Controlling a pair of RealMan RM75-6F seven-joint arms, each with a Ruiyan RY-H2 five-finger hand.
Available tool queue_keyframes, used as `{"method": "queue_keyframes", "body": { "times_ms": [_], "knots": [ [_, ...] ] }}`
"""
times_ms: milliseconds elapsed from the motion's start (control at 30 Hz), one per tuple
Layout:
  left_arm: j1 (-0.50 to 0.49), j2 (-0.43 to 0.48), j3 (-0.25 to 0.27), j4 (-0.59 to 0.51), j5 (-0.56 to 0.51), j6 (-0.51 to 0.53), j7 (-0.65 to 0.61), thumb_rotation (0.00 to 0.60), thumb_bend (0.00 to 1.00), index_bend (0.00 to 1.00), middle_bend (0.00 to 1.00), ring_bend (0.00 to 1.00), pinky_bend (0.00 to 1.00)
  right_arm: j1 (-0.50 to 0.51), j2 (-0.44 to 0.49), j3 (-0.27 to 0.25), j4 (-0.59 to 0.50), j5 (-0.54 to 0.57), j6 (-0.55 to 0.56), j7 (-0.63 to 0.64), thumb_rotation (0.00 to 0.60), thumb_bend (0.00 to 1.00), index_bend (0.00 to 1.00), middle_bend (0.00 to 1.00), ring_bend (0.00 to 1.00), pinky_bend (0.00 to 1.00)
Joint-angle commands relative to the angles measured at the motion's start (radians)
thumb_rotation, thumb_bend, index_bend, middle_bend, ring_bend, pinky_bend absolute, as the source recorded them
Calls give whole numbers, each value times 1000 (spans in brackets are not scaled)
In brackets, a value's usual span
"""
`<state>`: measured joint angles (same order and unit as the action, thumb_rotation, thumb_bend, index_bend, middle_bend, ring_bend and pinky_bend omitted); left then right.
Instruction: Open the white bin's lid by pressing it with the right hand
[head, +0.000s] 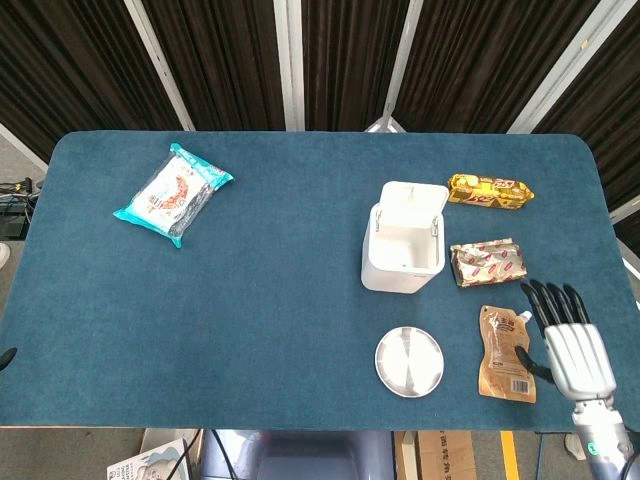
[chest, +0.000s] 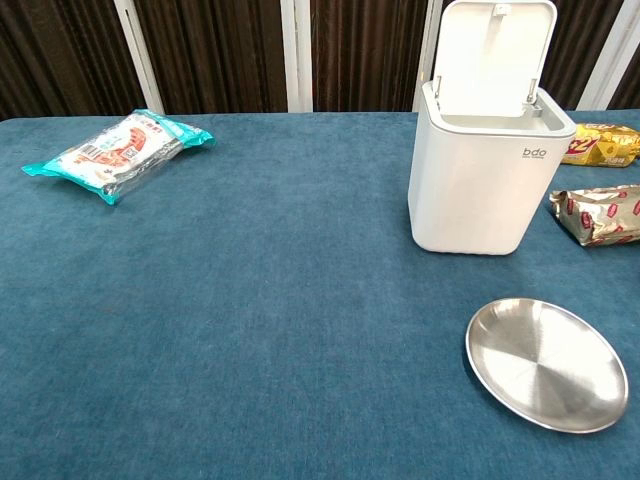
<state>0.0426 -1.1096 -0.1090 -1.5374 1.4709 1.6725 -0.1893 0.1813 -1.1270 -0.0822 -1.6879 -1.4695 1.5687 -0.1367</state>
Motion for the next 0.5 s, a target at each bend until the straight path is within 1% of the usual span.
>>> {"method": "queue_keyframes", "body": {
  "times_ms": [33, 100, 167, 300, 500],
  "knots": [
    [0, 1, -1, 3, -2, -1, -6, 600, 62, 216, 194, 24, 166, -32, -46, 10, 73, 11, 9, 32, 600, 289, 54, 97, 76, 17],
    [0, 2, 0, 5, -2, -4, -11, 600, 62, 216, 194, 24, 166, -38, -61, 34, 105, 12, 29, 37, 600, 289, 54, 97, 76, 17],
    [-1, 3, -1, 6, -3, -6, -14, 600, 62, 216, 194, 24, 166, -48, -64, 43, 122, 20, 34, 43, 600, 289, 54, 97, 76, 17],
    [-7, 4, 2, 8, -1, -19, -12, 600, 62, 216, 195, 24, 168, -66, -56, 56, 128, 6, 56, 71, 600, 289, 53, 97, 76, 17],
    [-11, 5, 4, 5, 4, -25, -5, 600, 62, 216, 196, 24, 168, -88, -43, 64, 118, -23, 73, 77, 600, 289, 54, 97, 76, 16]
  ]
}}
